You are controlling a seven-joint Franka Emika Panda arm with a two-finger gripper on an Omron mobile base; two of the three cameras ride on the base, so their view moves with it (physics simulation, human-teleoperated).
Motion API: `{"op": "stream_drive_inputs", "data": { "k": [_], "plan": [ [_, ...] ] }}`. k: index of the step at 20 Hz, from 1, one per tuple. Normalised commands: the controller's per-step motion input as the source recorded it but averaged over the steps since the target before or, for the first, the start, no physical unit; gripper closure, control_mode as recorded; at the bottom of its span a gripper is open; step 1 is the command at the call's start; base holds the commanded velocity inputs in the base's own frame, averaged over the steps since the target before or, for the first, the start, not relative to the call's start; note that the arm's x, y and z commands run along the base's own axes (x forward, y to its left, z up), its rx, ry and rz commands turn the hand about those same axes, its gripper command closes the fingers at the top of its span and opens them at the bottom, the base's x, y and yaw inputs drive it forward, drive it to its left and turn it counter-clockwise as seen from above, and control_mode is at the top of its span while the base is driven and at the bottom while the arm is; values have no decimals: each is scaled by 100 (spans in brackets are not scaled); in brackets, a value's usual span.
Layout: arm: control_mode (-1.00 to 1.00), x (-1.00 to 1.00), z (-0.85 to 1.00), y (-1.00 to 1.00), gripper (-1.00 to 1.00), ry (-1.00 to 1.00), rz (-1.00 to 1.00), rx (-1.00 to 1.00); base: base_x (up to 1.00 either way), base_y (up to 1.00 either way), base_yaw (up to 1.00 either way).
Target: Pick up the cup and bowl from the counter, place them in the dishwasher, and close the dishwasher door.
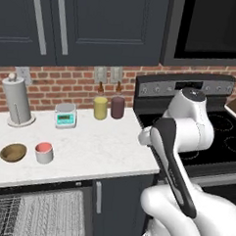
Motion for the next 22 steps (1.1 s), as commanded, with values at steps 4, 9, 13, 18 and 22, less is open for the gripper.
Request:
{"op": "stream_drive_inputs", "data": {
  "k": [4,9,13,18,22],
  "plan": [
    [100,0,0,0,-100,0,0,0,19,9,39],
    [100,0,0,0,-100,0,0,0,1,-8,82],
    [100,0,0,0,-100,0,0,0,0,-17,95],
    [100,0,0,0,-100,0,0,0,0,-42,86],
    [100,0,0,0,-100,0,0,0,8,-17,63]
  ]
}}
